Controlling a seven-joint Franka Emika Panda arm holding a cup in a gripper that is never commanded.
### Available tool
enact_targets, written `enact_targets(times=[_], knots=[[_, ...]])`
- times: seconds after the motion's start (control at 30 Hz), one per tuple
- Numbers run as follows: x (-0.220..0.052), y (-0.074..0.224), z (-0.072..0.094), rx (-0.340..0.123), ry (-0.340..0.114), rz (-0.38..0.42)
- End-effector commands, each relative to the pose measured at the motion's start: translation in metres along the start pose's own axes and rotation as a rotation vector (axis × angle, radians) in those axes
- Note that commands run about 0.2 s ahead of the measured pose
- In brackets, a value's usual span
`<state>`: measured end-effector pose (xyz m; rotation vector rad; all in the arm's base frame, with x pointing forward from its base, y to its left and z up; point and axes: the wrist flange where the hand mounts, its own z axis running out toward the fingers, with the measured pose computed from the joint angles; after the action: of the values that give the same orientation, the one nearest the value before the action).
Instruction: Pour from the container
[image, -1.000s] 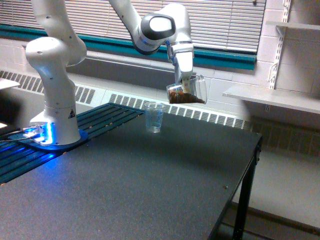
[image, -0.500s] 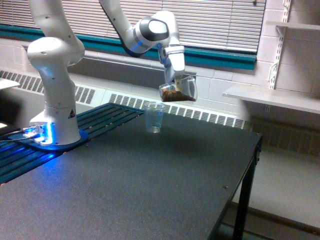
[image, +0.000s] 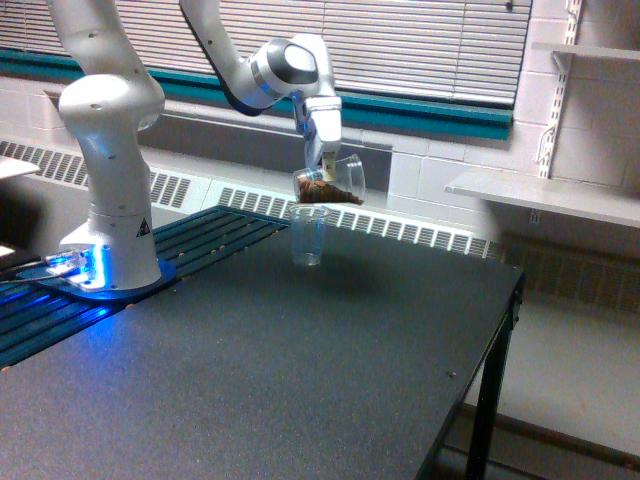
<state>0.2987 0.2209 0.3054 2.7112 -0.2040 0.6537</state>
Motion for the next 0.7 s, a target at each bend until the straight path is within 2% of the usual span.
enact_targets(times=[0.03,0.37,0.47,0.7], knots=[[-0.02,-0.013,-0.018,-0.002,0.035,0.02],[-0.048,-0.031,-0.035,-0.001,0.065,-0.044],[-0.051,-0.038,-0.043,0.012,0.079,-0.042],[-0.066,-0.046,-0.046,-0.011,0.082,-0.046]])
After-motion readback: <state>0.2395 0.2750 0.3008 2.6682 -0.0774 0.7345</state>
